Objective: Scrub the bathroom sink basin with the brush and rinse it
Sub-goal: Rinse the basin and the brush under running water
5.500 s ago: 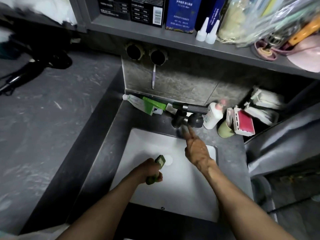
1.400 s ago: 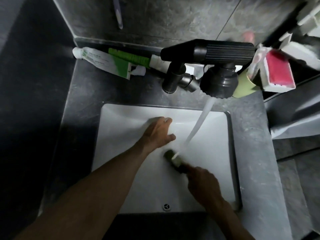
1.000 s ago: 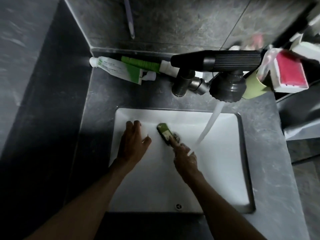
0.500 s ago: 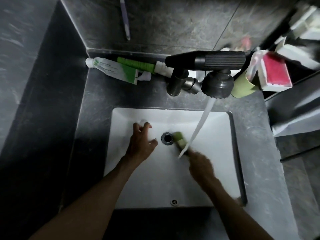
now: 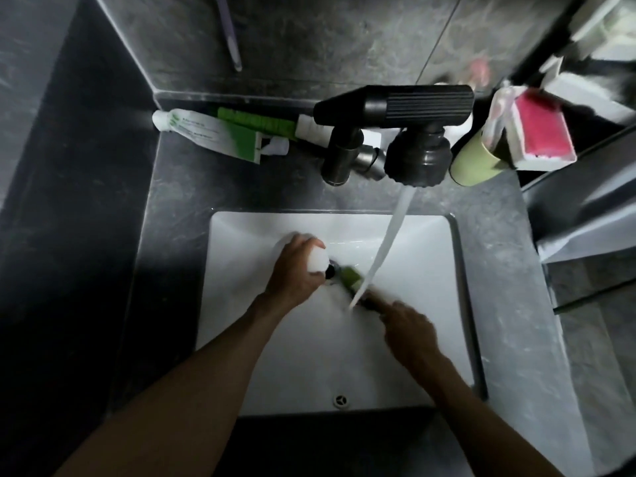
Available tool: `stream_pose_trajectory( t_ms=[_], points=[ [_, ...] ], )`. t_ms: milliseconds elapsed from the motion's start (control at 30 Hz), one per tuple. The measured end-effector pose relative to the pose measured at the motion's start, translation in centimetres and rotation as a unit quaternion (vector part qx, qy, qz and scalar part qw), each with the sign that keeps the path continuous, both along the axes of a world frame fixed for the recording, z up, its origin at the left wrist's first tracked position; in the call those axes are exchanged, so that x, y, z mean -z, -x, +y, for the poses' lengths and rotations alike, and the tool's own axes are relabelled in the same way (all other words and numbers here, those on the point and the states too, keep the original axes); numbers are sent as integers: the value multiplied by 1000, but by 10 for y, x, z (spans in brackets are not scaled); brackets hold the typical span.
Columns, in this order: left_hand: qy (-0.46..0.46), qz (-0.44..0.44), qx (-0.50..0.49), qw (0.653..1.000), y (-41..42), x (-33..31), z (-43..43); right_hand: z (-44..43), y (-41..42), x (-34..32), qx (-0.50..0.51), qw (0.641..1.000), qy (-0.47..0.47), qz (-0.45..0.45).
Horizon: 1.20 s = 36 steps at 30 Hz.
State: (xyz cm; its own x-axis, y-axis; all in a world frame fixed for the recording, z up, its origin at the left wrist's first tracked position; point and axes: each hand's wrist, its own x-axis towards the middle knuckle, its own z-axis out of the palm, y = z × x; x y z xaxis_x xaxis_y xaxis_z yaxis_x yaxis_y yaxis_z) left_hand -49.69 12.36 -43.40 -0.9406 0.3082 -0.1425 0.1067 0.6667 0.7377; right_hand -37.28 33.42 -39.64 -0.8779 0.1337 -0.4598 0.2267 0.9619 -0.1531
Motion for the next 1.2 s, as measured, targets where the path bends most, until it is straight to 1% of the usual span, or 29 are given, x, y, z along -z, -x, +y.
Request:
stream_pose_trajectory(
  t_ms=[67, 100, 200, 267, 367, 467, 567, 600, 633, 667, 700, 733, 767, 833, 867, 900, 1000, 1033, 1100, 1133, 1200],
  points=[
    [-4, 12, 27, 1000, 3, 10, 12, 29, -1, 2, 59, 997, -24, 48],
    [0, 20, 43, 999, 4, 17, 15, 34, -4, 1, 62, 997, -16, 48],
    [37, 21, 91, 995, 3, 35, 23, 34, -18, 0, 12, 999, 23, 40],
    [69, 17, 113, 991, 4, 41, 28, 36, -24, 1, 21, 998, 29, 46],
    [81, -5, 126, 989, 8, 46, 34, 29, -29, 7, 47, 998, 29, 14],
    [65, -35, 125, 989, 10, 45, 32, 18, -26, 3, 1, 999, 35, -40],
    [64, -39, 125, 989, 2, 43, 24, 39, -19, -4, 14, 999, -28, -34],
    [57, -35, 109, 992, -4, 43, 23, 41, -18, -7, 21, 998, -36, -39],
    [45, -23, 72, 996, -10, 42, 20, 37, -17, -11, 5, 998, -27, -56],
    [33, -8, 22, 999, -17, 43, 17, 26, -18, -13, -26, 996, 7, -89],
    [27, 14, -30, 999, -25, 44, 14, 12, -19, -14, -54, 989, 60, -124],
    [32, 37, -71, 996, -35, 45, 8, 0, -23, -16, -79, 980, 103, -152],
    [48, 53, -93, 993, -46, 46, 3, -7, -22, -16, -89, 977, 116, -156],
    [80, 59, -94, 991, -67, 45, -5, -3, -9, -13, -54, 990, 63, -113],
    [89, 45, -77, 992, -77, 44, -6, 1, -4, -14, -32, 995, 28, -89],
    [102, 30, -52, 993, -86, 42, -7, 1, -4, -15, -17, 997, 15, -77],
    [146, 4, 29, 989, -103, 38, 10, -7, -17, -27, -33, 991, 47, -120],
    [148, -7, 47, 988, -105, 36, 19, -2, -18, -30, -28, 991, 37, -122],
    [137, -39, 75, 987, -107, 30, 39, 16, -16, -32, -6, 996, -20, -84],
    [120, -71, 75, 987, -107, 28, 47, 18, -14, -33, -4, 997, -26, -75],
    [98, -135, 50, 985, -105, 30, 59, 7, -16, -36, -16, 996, 25, -89]
  ],
)
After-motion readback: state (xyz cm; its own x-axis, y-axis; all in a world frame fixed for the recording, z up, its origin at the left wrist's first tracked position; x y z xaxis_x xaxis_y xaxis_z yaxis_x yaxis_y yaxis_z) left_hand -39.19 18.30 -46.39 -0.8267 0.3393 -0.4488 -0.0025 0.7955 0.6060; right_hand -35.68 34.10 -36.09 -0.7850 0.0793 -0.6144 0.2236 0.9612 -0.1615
